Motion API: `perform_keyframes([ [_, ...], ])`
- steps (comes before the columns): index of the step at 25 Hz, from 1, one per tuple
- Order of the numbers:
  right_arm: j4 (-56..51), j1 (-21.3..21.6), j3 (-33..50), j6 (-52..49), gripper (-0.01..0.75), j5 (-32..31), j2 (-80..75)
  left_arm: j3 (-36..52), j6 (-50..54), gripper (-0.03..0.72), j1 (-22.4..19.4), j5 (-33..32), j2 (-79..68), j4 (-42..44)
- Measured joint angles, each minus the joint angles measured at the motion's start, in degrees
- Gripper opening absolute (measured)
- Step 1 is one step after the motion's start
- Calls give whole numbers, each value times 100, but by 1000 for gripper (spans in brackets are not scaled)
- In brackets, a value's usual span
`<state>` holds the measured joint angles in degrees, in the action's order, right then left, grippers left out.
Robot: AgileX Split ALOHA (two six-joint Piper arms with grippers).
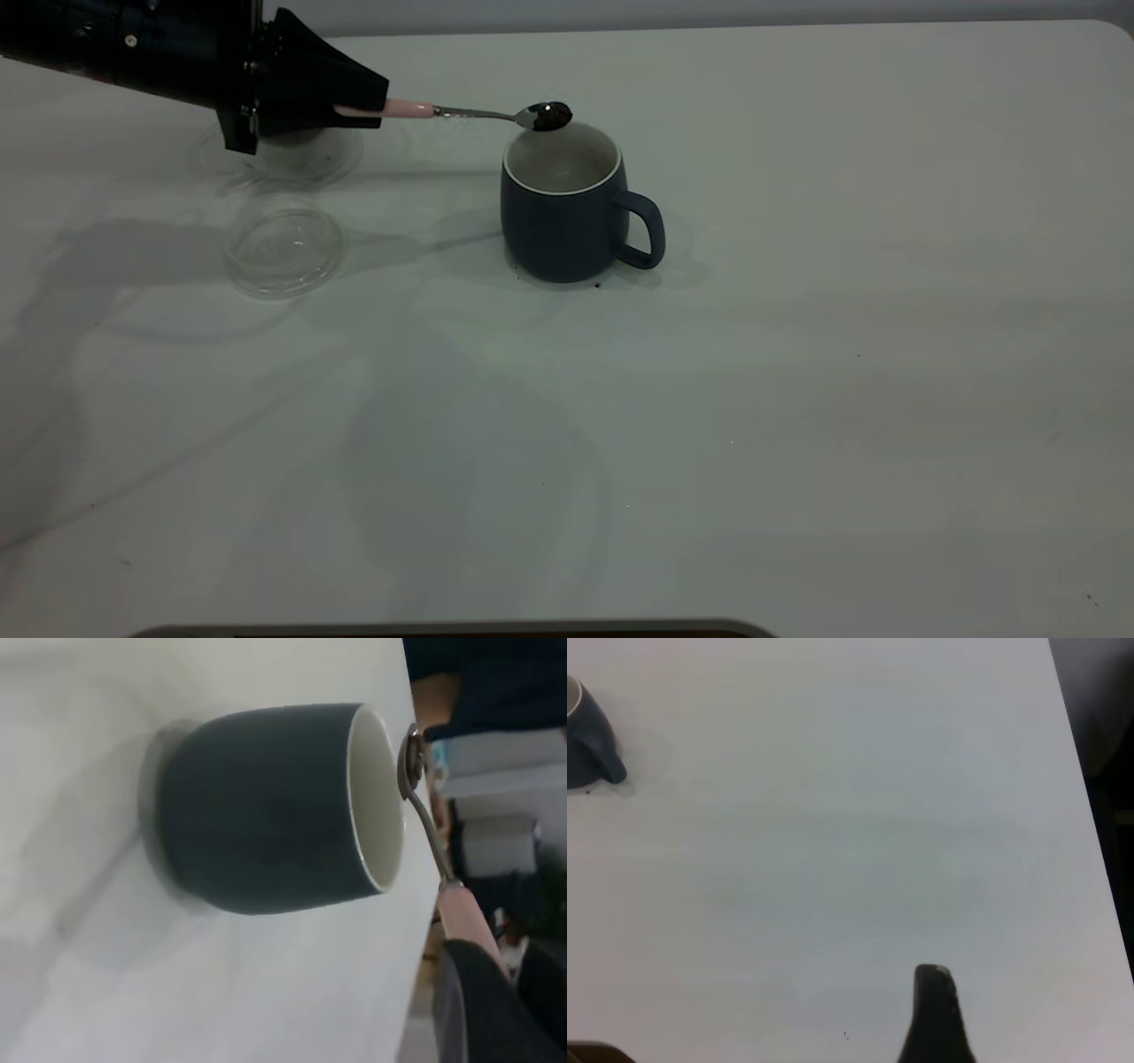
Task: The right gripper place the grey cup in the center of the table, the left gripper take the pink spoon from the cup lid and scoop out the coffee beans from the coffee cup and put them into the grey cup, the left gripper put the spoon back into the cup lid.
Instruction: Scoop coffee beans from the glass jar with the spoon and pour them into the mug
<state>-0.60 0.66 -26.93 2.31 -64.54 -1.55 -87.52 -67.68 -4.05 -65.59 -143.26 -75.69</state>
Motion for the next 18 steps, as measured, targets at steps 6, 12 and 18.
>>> perform_keyframes([
  [6, 0, 0, 0, 0, 591, 0, 0, 0, -1251, 126, 90, 9, 0, 18],
  [12, 0, 0, 0, 0, 591, 0, 0, 0, -2760, 126, 128, 380, 0, -11],
  [18, 0, 0, 0, 0, 591, 0, 0, 0, -2864, 126, 133, 575, 0, -177],
])
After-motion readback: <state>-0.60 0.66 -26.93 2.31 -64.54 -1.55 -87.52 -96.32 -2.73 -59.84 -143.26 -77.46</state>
